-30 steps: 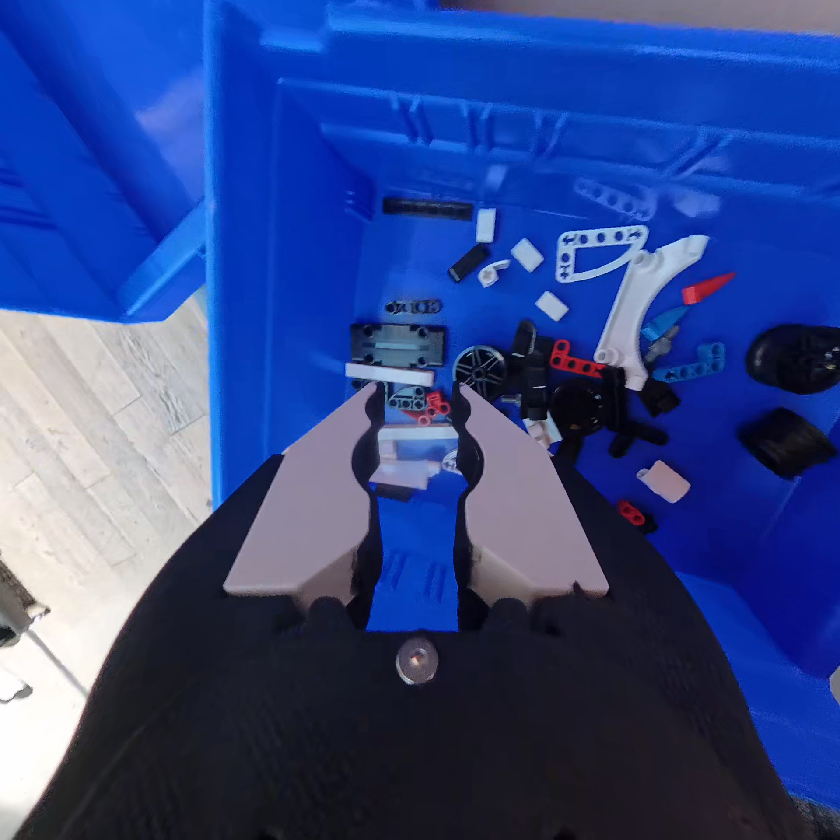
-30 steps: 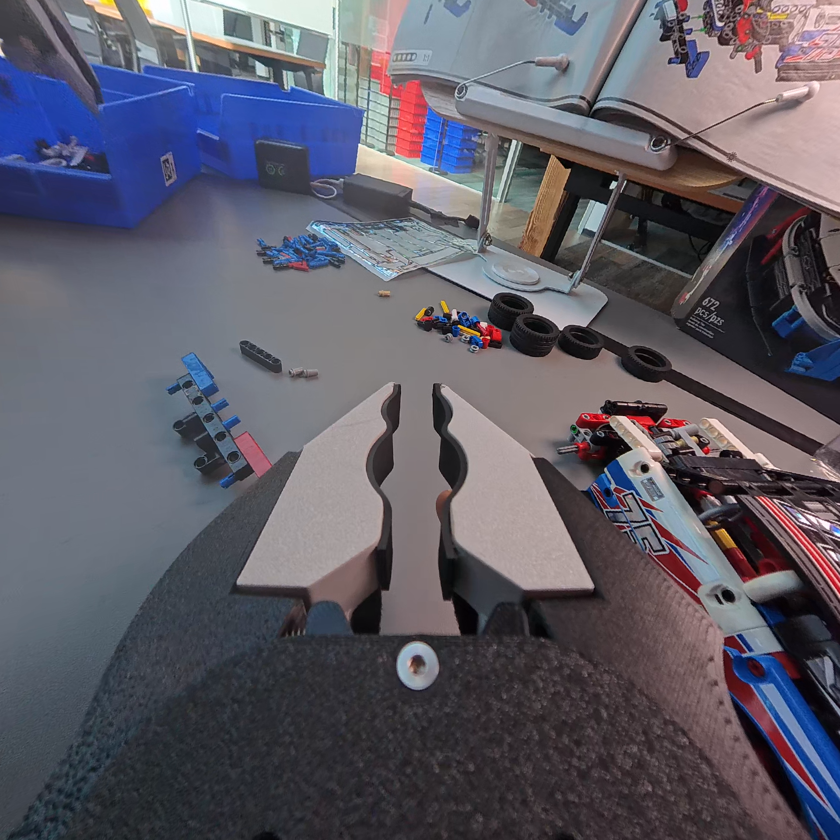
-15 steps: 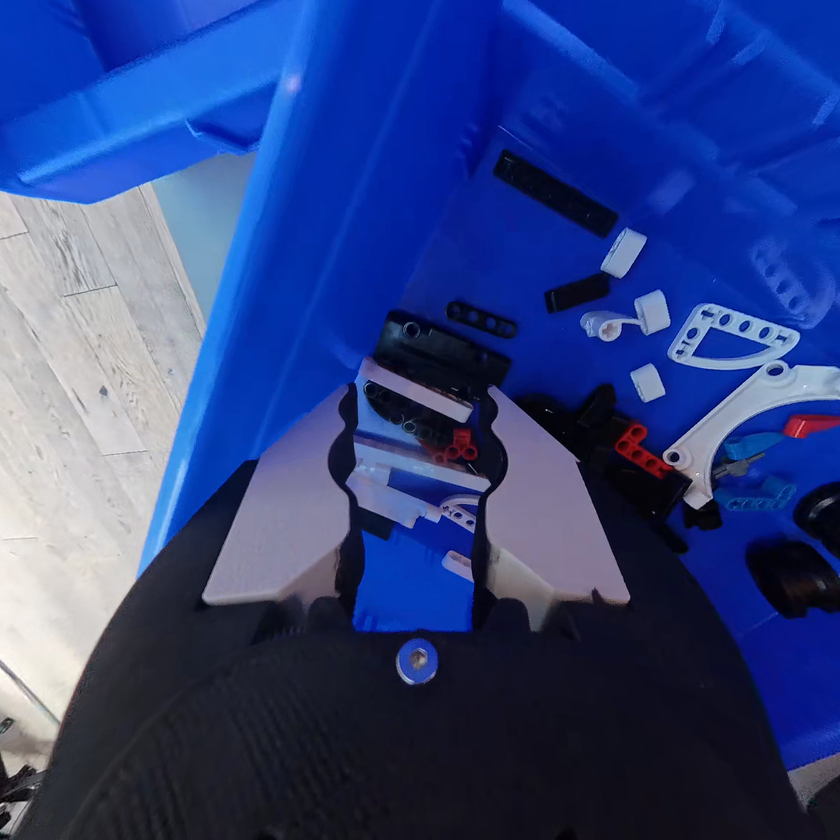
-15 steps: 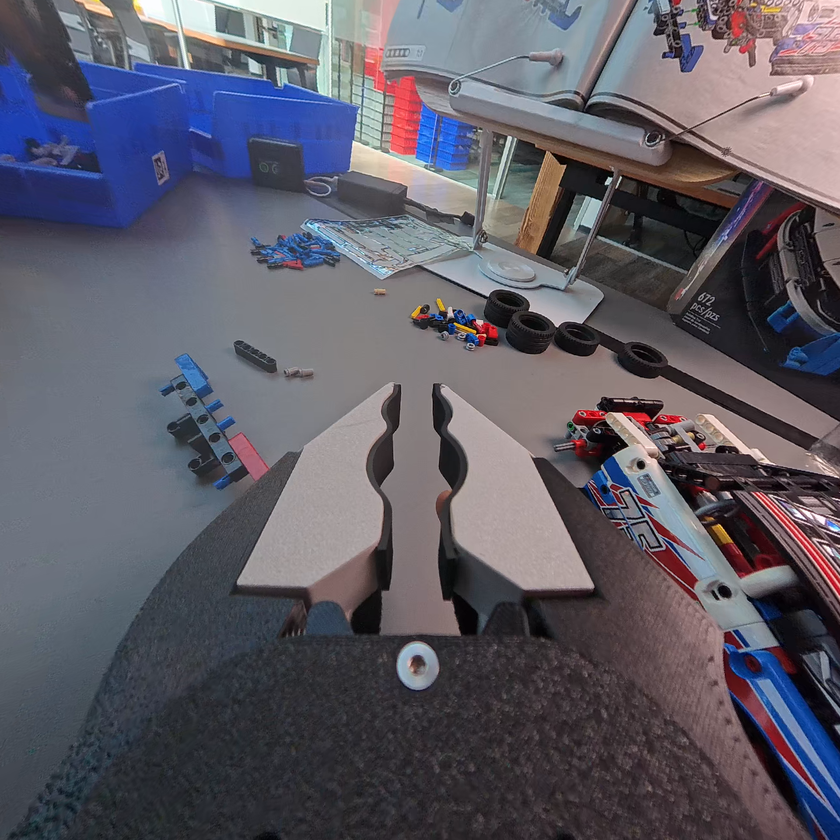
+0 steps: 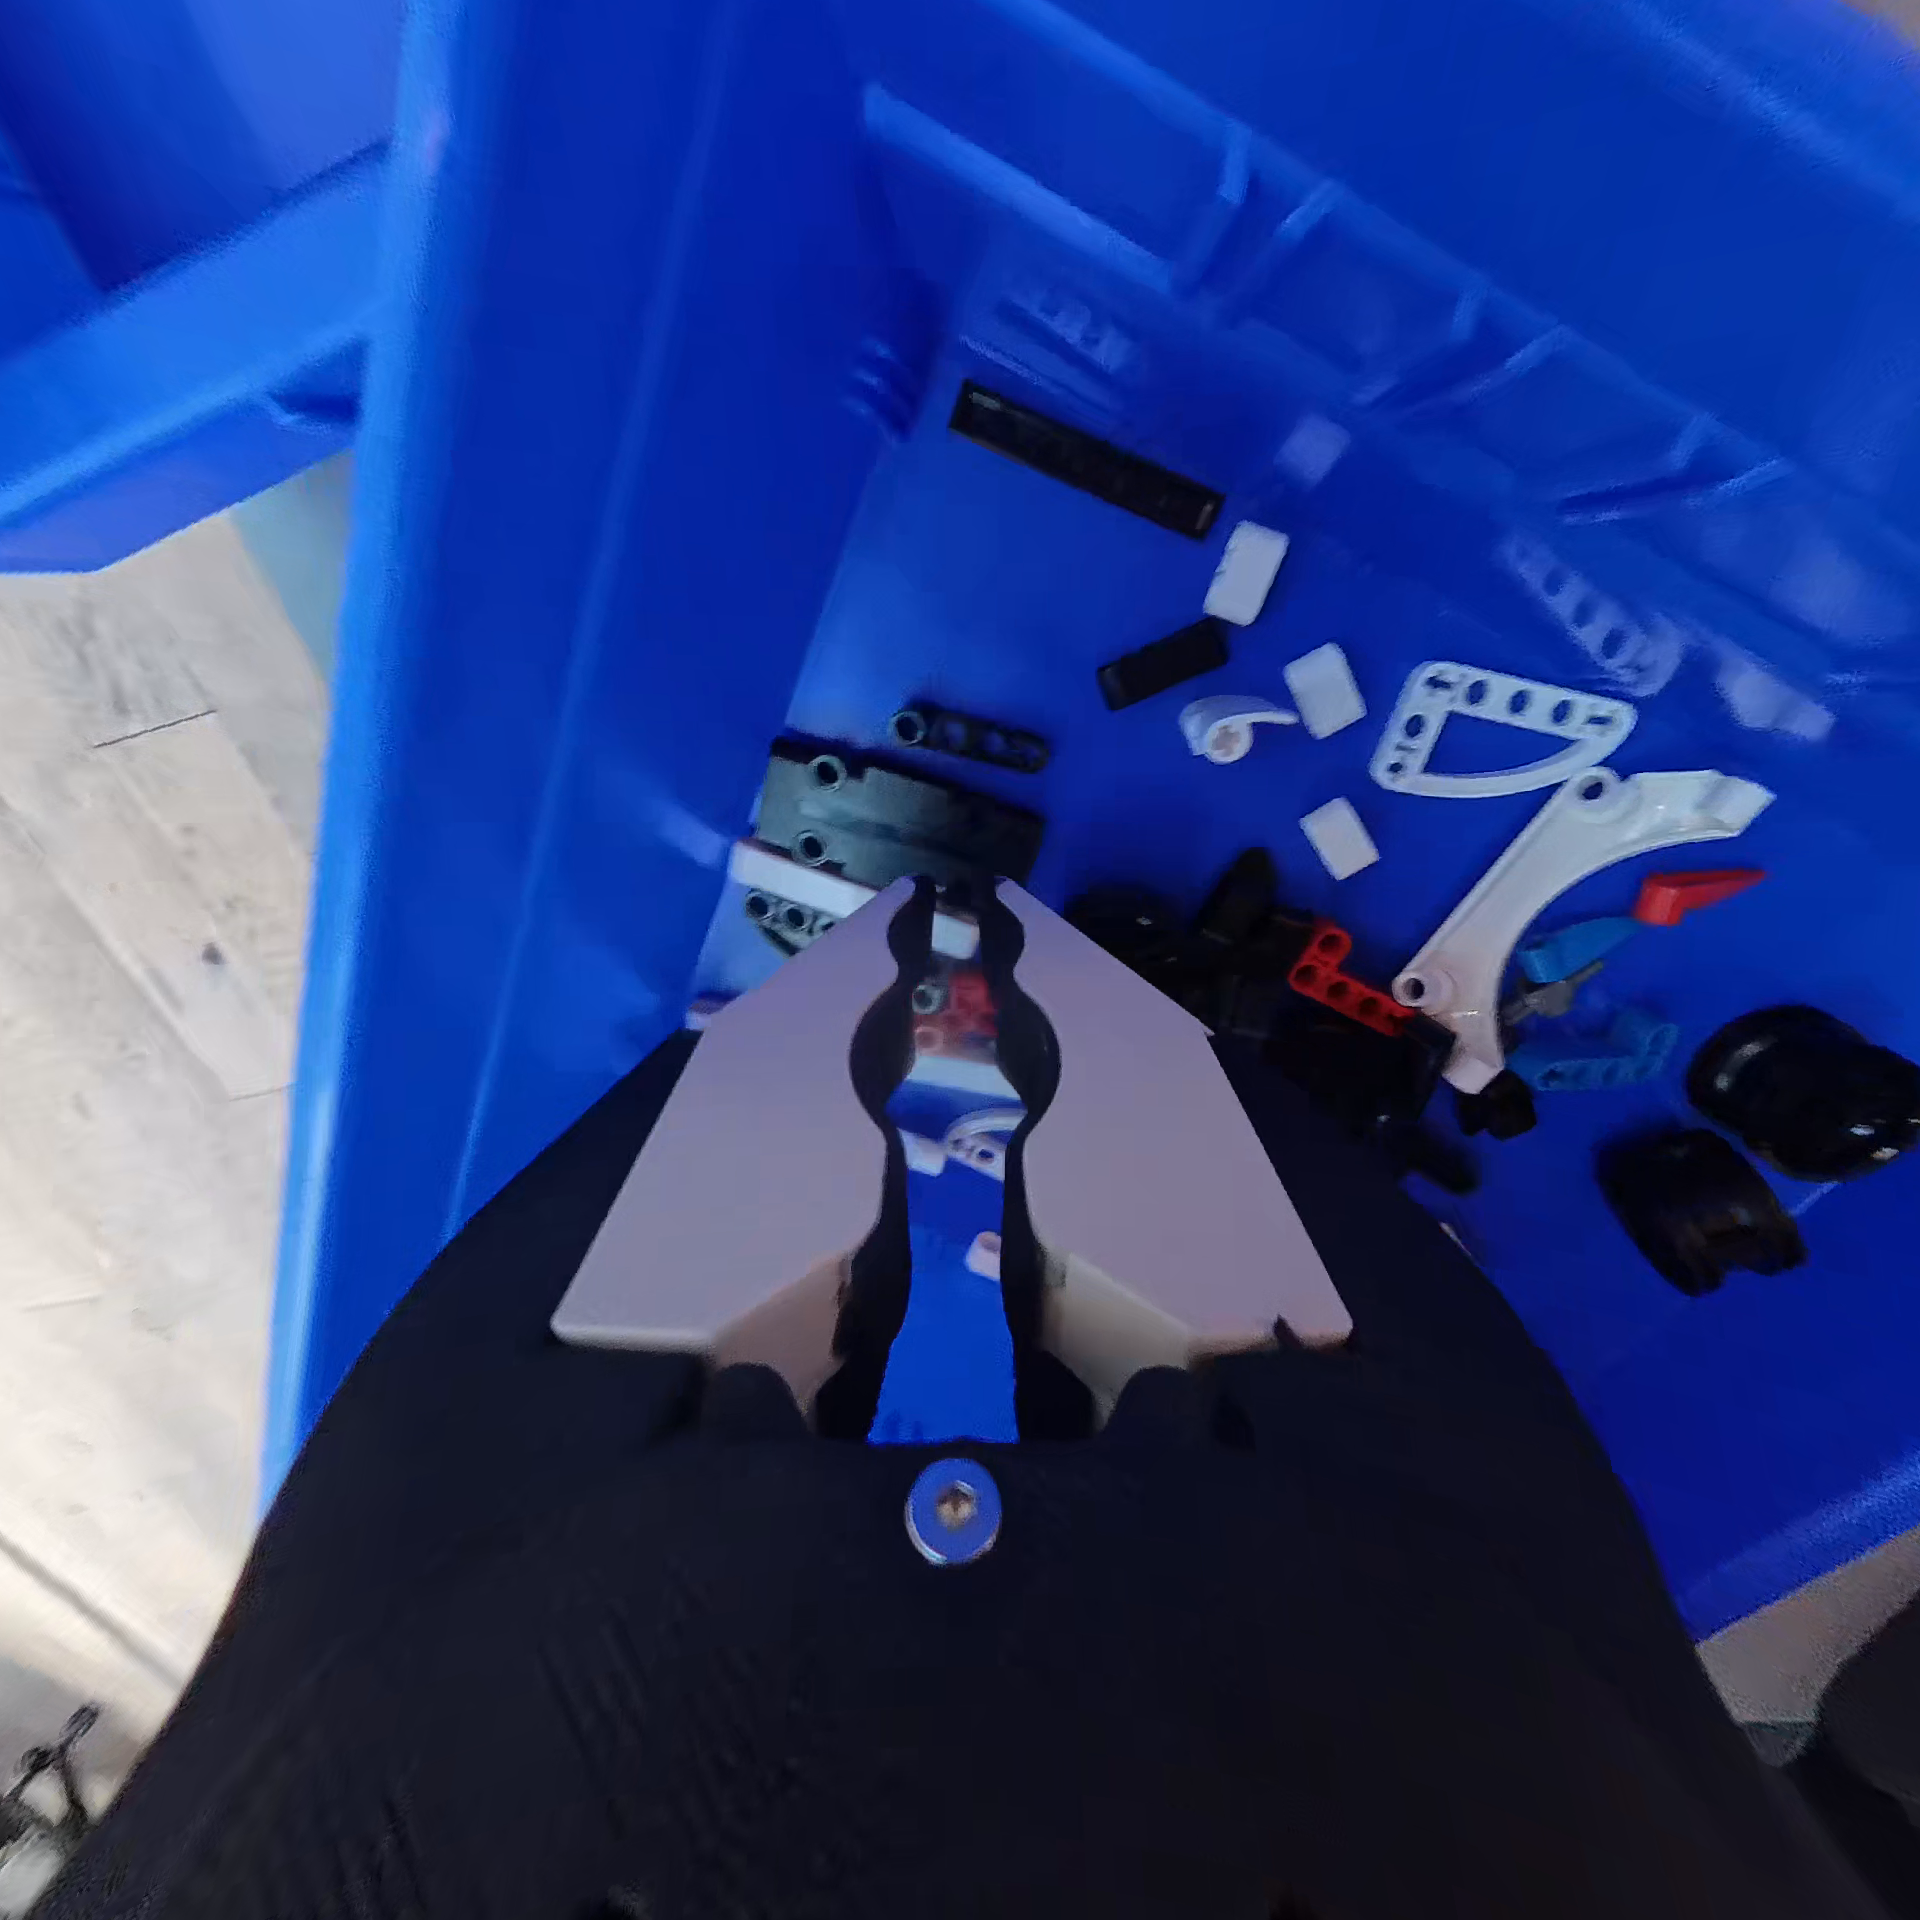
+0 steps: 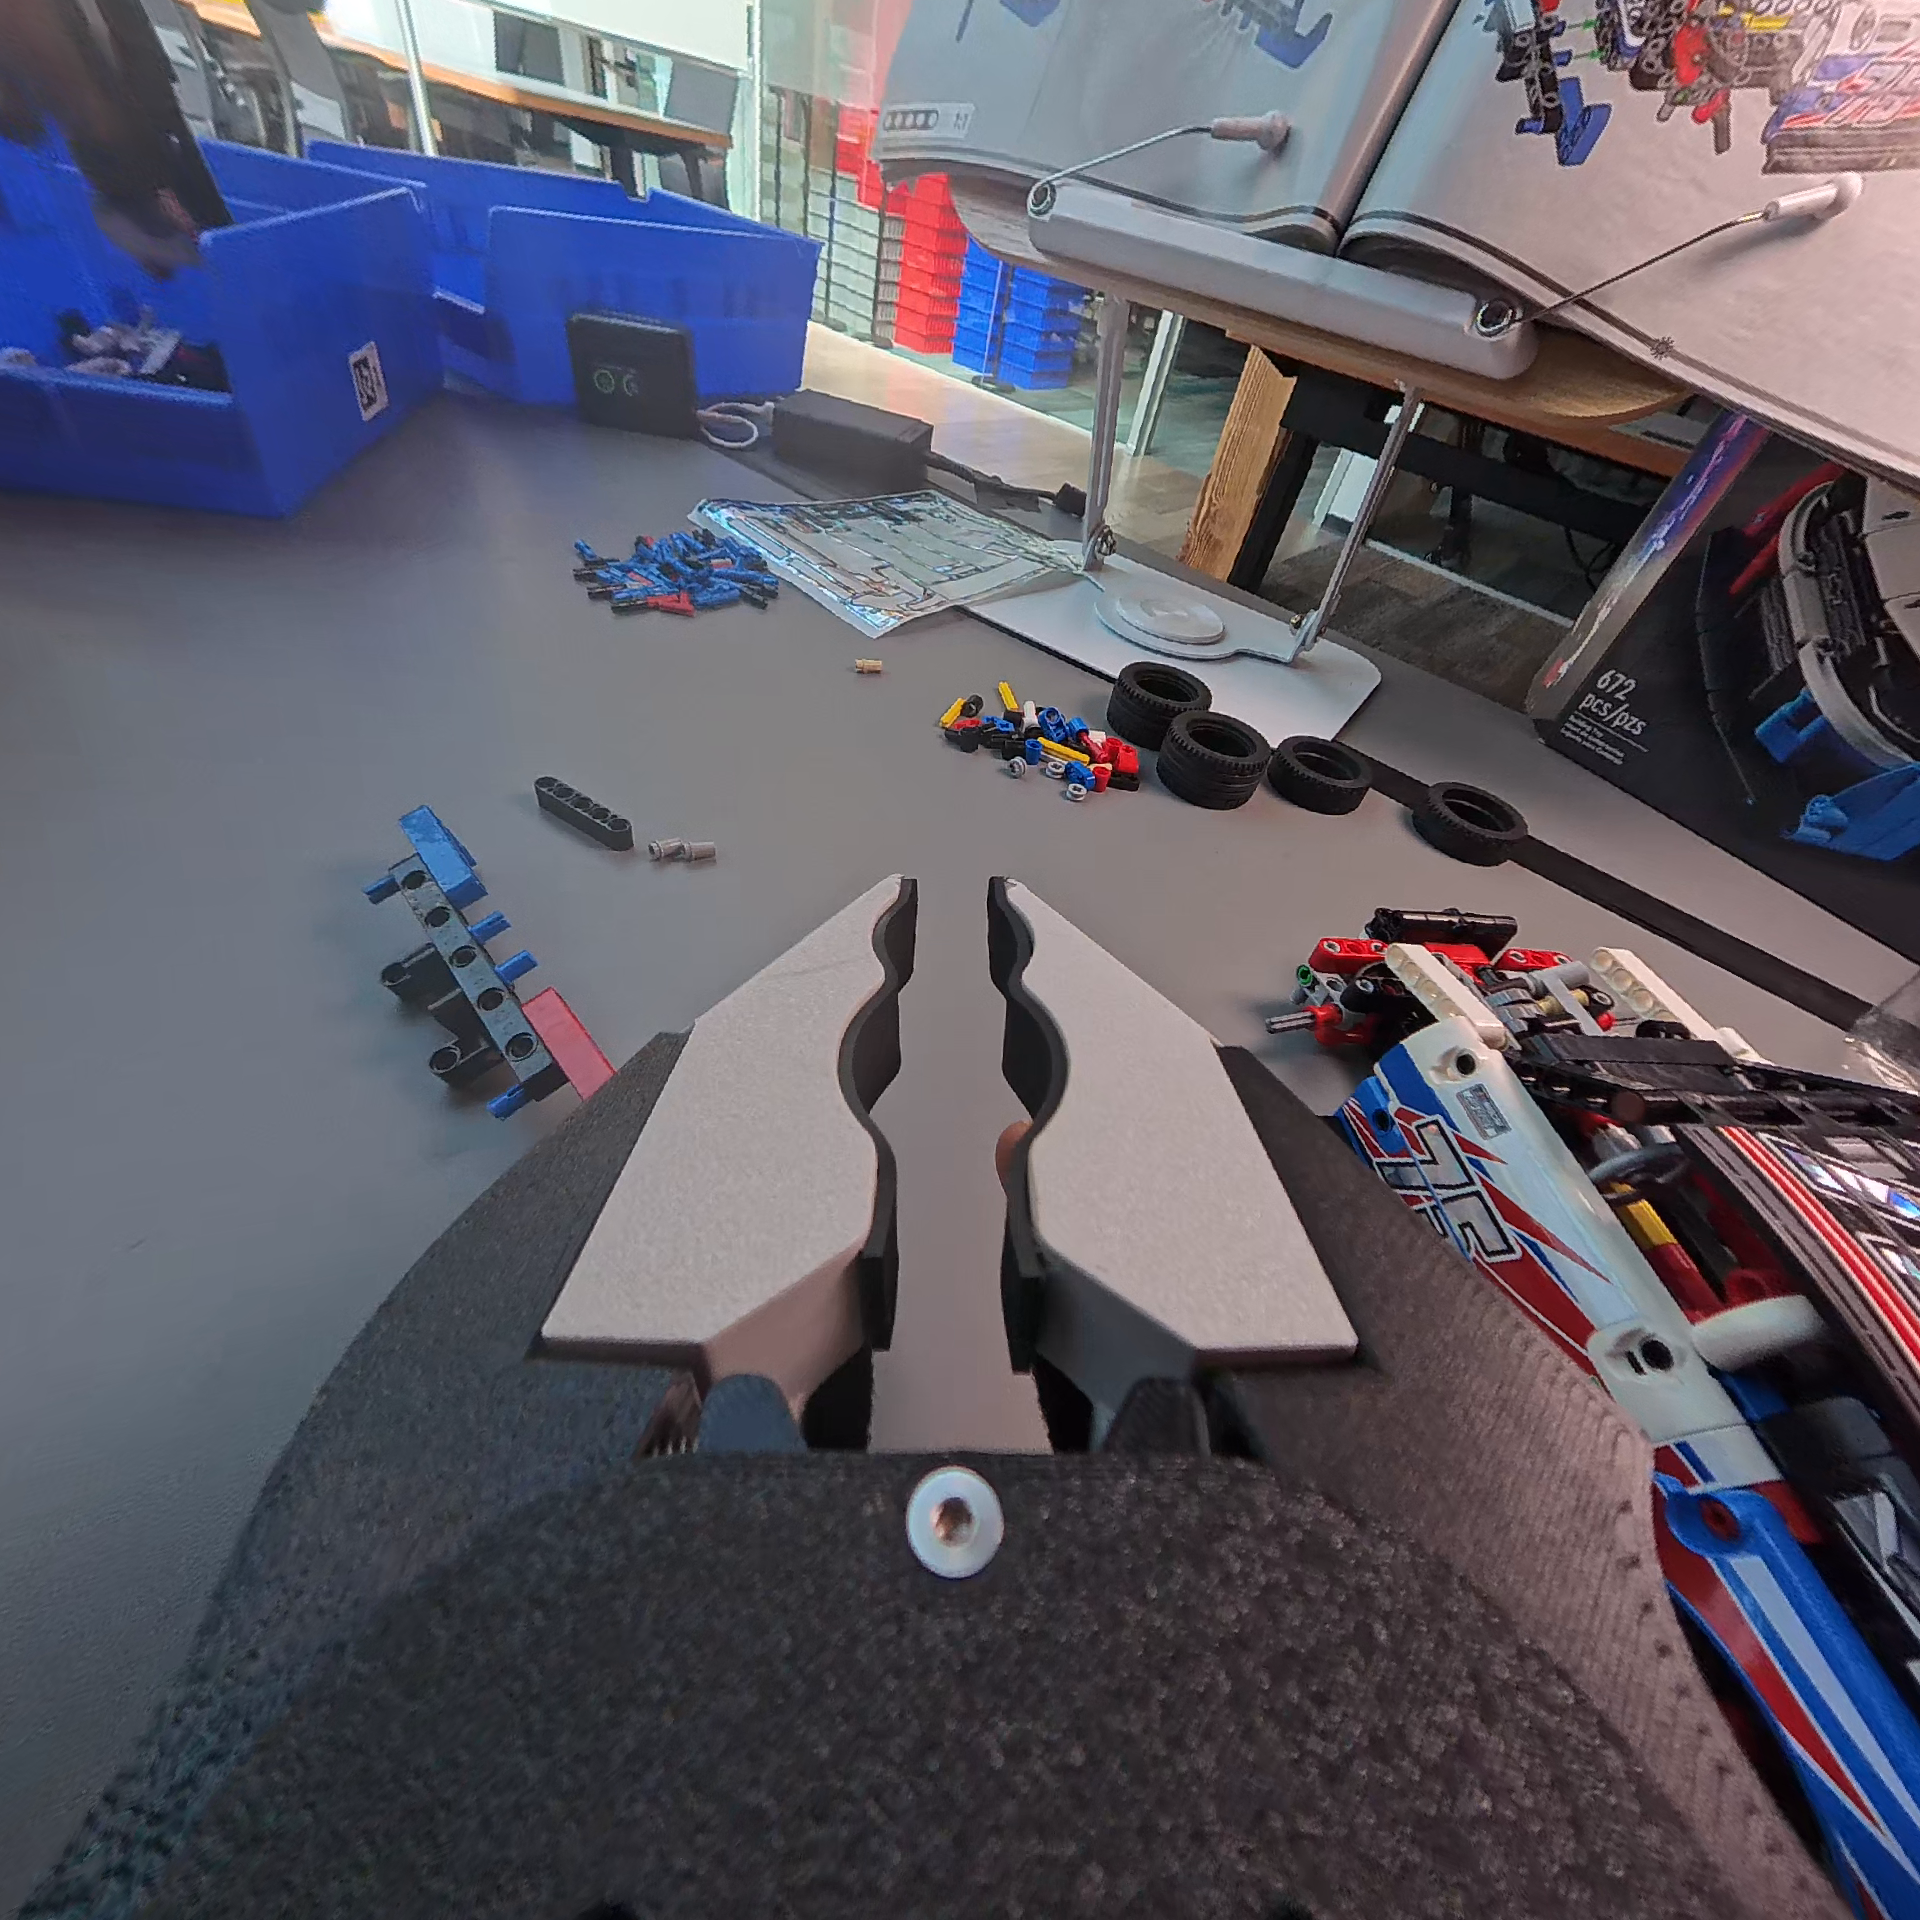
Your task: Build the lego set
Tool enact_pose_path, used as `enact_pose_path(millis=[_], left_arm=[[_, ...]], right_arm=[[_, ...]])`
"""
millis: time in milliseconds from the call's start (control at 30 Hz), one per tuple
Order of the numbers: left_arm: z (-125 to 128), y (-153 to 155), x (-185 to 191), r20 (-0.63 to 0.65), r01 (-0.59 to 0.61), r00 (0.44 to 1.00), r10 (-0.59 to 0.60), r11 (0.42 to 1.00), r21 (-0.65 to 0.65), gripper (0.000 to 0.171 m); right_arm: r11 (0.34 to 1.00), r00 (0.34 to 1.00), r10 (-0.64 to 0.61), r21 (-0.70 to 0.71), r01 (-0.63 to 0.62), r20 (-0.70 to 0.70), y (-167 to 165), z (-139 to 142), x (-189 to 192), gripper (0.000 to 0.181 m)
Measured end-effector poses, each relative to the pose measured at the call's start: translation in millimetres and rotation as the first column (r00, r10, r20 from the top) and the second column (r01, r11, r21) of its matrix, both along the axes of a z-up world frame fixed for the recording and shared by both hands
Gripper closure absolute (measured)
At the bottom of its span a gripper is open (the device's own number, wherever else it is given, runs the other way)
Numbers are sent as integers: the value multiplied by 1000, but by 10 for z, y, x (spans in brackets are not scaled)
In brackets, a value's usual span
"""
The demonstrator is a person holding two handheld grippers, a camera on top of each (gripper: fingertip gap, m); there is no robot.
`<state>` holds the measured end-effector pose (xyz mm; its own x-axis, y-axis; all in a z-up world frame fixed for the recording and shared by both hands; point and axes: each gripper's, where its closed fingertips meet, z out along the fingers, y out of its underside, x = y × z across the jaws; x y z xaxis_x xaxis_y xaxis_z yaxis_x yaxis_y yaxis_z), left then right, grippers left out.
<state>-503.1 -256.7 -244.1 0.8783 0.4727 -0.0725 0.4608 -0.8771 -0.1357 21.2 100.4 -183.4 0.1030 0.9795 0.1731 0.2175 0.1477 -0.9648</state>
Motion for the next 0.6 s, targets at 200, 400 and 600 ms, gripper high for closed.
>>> enact_pose_path(millis=[200,400,600], left_arm=[[137,-694,-226,-111,174,961,-255,863,-475,143],[6,-1022,-106,55,301,929,-365,663,-685,157],[-169,-561,77,86,313,949,-302,880,-358,171]], right_arm=[[1000,1000,-1,-4,1,5,5,-7,-4,170],[1000,1000,-3,-6,3,8,10,-12,-7,170],[1000,1000,-4,-3,4,4,13,-5,-1,170]])
